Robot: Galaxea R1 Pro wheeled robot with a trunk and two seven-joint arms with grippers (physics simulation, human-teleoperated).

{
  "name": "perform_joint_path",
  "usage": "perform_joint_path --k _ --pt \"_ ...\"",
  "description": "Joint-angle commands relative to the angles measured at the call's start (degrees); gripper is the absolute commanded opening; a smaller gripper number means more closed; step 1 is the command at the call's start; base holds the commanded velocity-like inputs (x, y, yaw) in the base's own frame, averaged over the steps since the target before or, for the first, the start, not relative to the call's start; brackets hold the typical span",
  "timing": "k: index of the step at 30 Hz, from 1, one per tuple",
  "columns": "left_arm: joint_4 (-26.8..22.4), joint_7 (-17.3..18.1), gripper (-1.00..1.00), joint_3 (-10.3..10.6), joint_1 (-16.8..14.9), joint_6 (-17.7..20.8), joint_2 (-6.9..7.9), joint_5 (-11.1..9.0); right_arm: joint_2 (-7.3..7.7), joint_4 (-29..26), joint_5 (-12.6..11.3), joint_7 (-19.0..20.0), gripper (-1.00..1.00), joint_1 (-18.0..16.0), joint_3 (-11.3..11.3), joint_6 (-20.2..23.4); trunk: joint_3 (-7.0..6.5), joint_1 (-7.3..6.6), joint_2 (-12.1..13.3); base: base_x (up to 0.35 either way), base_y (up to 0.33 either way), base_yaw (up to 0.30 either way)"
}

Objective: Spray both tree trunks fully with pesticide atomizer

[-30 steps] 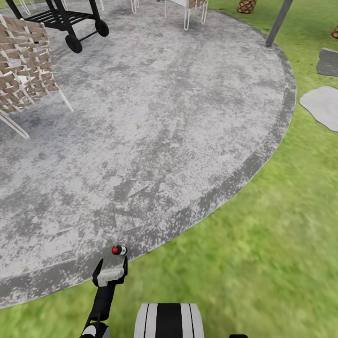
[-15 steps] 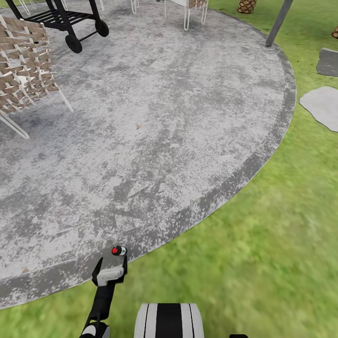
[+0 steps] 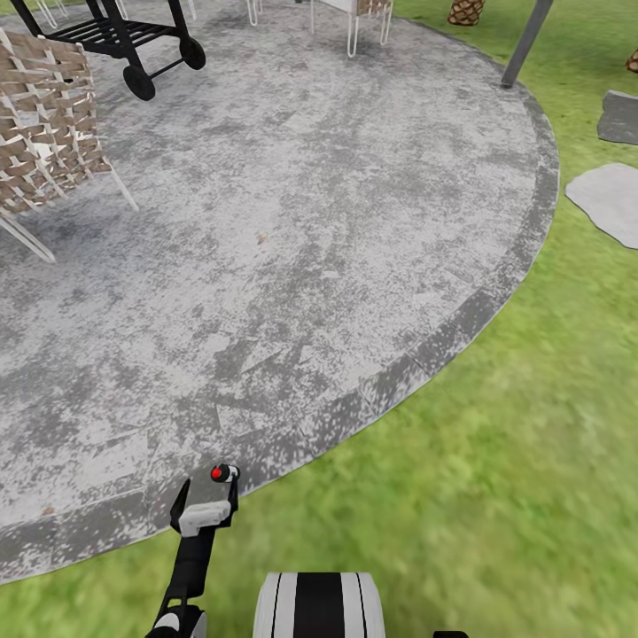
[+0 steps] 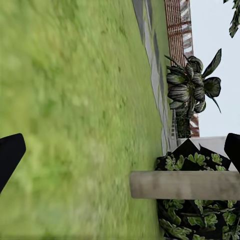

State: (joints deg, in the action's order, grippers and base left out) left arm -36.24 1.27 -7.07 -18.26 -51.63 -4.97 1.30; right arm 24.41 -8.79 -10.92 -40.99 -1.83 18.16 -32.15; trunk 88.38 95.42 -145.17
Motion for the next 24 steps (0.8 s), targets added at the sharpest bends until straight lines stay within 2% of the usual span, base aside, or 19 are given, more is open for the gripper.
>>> perform_joint_path --k 1,10,24 --pt "0.0 0.1 1.0 -0.2 0.0 -0.2 -0.06 0.2 0.02 0.0 -0.6 -0.1 1.0 0.0 -0.4 -0.2 0.03 -0.01 0.0 0.0 0.0 0.0" --pt "-0.1 0.1 1.0 -0.1 0.0 -0.2 -0.12 0.2 0.02 0.0 -0.6 -0.1 1.0 0.0 -0.4 -0.2 0.03 -0.01 0.0 0.111 0.044 0.0" --pt "0.1 0.1 1.0 -0.1 0.0 -0.1 -0.13 0.2 0.02 0.0 -0.6 -0.1 1.0 0.0 -0.4 -0.2 0.03 -0.01 0.0 0.017 0.003 0.0"
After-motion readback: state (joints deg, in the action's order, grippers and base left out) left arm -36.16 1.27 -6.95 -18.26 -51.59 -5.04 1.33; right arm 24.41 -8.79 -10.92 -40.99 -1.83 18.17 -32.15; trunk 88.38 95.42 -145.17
